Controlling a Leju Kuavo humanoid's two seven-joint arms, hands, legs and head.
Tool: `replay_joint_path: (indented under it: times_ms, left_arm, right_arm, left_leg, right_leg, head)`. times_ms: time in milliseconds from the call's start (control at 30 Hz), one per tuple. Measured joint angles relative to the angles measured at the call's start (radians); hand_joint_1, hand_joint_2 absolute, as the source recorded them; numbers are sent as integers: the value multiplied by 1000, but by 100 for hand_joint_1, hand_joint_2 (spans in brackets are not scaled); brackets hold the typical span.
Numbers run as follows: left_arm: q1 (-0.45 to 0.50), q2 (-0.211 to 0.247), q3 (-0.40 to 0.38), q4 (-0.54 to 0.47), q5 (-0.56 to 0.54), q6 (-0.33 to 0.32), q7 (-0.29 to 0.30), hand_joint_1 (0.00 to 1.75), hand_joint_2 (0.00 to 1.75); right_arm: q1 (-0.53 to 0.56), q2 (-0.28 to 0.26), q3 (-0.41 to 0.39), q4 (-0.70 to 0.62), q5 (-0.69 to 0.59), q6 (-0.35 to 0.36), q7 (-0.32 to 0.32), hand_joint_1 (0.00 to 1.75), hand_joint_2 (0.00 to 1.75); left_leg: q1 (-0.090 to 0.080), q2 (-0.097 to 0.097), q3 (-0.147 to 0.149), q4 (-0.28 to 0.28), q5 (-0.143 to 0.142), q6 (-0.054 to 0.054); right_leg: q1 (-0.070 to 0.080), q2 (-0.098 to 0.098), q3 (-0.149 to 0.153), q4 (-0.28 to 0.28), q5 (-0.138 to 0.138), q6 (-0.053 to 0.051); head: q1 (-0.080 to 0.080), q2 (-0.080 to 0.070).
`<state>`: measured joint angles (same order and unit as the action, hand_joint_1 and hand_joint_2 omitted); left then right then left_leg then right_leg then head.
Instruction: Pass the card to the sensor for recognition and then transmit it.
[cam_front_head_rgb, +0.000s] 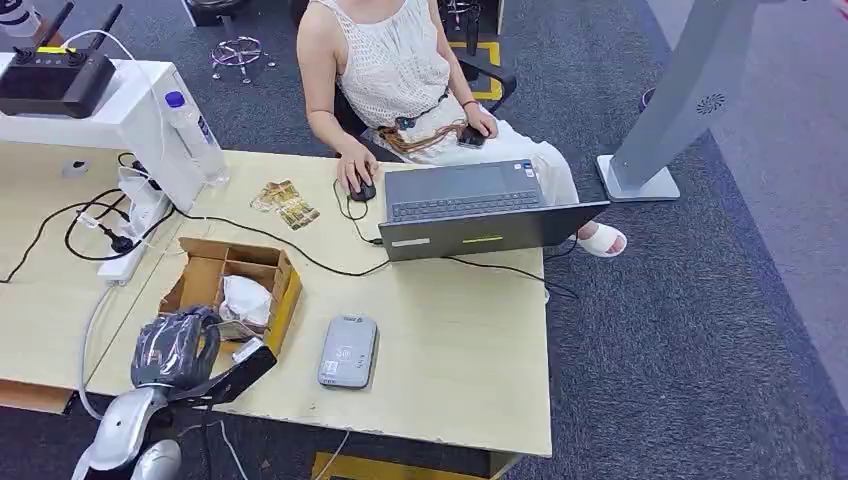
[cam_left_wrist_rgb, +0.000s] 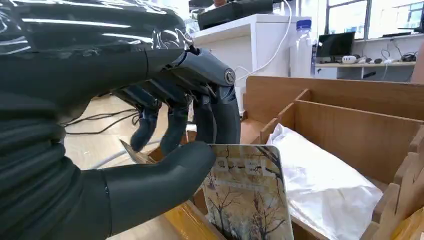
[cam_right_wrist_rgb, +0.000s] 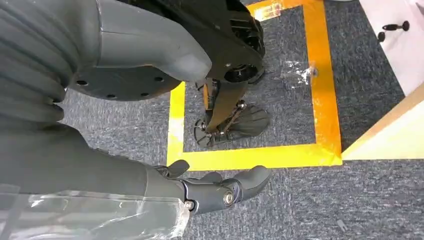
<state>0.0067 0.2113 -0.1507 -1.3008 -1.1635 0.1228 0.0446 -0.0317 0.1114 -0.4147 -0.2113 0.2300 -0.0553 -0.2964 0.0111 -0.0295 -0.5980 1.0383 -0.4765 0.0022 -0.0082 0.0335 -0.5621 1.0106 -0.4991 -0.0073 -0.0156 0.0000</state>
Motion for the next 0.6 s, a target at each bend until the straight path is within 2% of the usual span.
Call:
replay_joint_path:
  times_ms: [333,467,600]
  left_arm:
    - [1,2,0,0,6,-12,0,175,175]
    - [1,8,0,0,-5,-30,16,175,175]
    - [1,7,0,0,-3,-15,19,175,175]
  right_arm:
    - [0,0,-5,0,8,1,0,0,175]
    - [0,0,-8,0,9,1,0,0,175]
    - [0,1,-18,0,16,1,0,0,175]
  left_leg:
    - [0,0,0,0,0,0]
    - [0,0,0,0,0,0]
    - [0,0,0,0,0,0]
  right_leg:
    - [0,0,0,0,0,0]
    - [0,0,0,0,0,0]
    - [0,0,0,0,0,0]
  head:
    - [0,0]
    - [0,0]
    - [0,0]
